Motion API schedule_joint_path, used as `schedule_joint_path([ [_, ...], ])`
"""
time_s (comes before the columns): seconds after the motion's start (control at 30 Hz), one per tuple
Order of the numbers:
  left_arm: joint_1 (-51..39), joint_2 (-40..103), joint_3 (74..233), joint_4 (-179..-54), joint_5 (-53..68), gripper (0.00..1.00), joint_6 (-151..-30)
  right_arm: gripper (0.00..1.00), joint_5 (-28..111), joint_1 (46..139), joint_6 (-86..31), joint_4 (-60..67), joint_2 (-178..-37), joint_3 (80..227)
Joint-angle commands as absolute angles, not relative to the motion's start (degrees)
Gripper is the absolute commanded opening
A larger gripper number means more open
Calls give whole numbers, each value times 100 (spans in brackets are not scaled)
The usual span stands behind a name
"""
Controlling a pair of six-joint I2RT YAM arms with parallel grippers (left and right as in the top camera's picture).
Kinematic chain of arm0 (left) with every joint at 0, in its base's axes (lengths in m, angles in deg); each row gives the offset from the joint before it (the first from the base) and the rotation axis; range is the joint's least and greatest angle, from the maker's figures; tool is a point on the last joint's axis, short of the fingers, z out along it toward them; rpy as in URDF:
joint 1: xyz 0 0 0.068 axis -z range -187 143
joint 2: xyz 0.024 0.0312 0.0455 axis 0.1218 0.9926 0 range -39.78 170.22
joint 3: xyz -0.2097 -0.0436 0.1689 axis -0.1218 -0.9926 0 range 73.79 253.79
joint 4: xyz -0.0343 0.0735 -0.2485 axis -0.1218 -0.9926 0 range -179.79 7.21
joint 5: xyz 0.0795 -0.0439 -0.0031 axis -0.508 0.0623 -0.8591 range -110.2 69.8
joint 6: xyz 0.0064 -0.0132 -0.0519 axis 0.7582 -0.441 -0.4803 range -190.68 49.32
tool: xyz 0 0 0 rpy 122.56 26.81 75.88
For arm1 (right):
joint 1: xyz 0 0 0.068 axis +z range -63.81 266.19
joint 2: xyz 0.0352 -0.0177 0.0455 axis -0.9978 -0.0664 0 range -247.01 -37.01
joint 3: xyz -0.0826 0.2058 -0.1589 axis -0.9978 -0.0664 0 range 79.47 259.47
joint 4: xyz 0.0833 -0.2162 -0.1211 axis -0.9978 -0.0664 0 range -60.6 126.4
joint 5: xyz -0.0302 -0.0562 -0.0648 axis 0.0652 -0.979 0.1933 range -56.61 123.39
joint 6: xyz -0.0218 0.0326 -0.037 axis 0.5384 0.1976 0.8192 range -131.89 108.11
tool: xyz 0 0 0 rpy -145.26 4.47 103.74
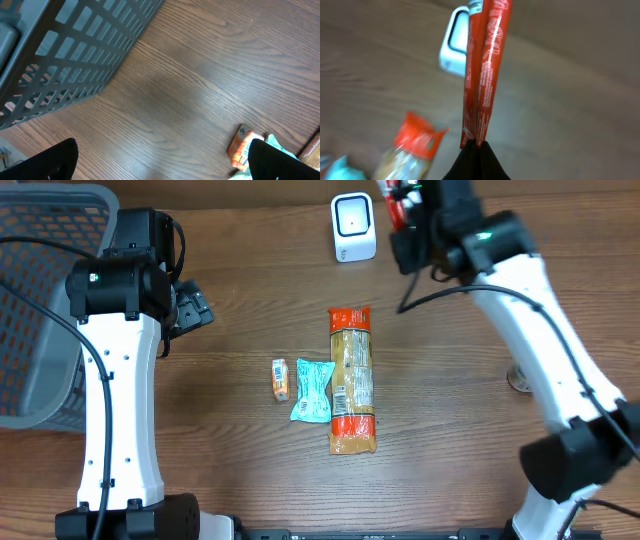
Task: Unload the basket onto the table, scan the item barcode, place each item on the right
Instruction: 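Carry the red packet up to the white scanner with the right gripper, then hold the red packet against the white scanner's face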
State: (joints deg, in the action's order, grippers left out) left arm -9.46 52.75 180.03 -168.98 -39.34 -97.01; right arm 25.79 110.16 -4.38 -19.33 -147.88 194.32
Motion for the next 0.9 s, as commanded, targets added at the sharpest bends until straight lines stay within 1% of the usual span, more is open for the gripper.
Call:
schedule_joint_path([
  [0.0,-961,5321,18029,-16909,-4004,100,-9596,4,1086,11239,388,-1541,-15243,19528],
  [0.13,-961,5321,18029,-16909,-4004,99,-9596,4,227,11352,1016,-1045,-15857,19528],
  [0.27,-961,5321,18029,-16909,-4004,100,-9596,4,-424,11385,1322,-527,-16410,19528],
  [0.47,-961,5323,18029,-16909,-4004,100,-9596,4,-903,11433,1792,98,-17059,19526],
  [0.57,-961,5321,18029,-16909,-4004,100,-9596,4,-922,11490,1973,297,-17269,19526],
  [0.73,-961,5321,18029,-16909,-4004,100,-9596,4,-1298,11582,2023,832,-17420,19526],
  [0.87,-961,5321,18029,-16909,-4004,100,-9596,4,-1357,11656,2404,1204,-17435,19526],
])
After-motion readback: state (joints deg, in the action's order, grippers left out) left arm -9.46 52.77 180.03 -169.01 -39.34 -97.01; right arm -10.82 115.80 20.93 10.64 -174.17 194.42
